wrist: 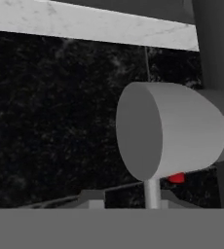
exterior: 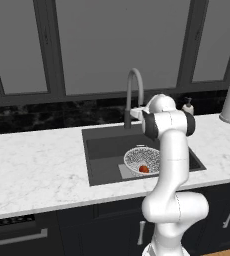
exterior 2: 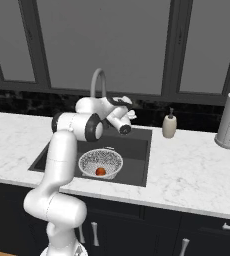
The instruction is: Put the colander in the sink, put the apple in the colander, and turn on the sink faucet and pour water over the colander.
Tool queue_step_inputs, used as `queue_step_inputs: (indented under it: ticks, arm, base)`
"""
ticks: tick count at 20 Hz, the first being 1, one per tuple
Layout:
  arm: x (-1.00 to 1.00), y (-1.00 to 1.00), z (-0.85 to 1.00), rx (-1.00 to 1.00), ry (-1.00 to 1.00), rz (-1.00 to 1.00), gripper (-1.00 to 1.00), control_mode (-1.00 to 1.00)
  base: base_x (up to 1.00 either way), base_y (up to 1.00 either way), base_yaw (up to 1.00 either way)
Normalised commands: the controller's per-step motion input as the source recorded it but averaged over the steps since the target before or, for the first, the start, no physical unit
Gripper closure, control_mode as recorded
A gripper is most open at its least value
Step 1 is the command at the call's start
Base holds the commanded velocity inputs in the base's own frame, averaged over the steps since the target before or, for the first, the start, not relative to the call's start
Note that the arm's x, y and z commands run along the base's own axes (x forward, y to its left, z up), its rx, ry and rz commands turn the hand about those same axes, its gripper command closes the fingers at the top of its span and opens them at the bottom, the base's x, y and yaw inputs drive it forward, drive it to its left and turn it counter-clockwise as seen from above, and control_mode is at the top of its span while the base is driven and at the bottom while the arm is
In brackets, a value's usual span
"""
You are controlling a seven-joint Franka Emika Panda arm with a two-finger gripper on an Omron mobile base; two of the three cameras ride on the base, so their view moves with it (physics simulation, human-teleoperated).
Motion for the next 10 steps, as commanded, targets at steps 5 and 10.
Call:
queue_step_inputs:
  ticks: [5,10]
  arm:
    - [0.07,-0.24,0.0,0.01,0.0,-0.23,1.0,-1.0]
    - [0.2,-0.95,0.0,0.16,0.0,-0.08,1.0,-1.0]
  base:
    - [0.0,0.0,0.0]
    - [0.0,0.0,0.0]
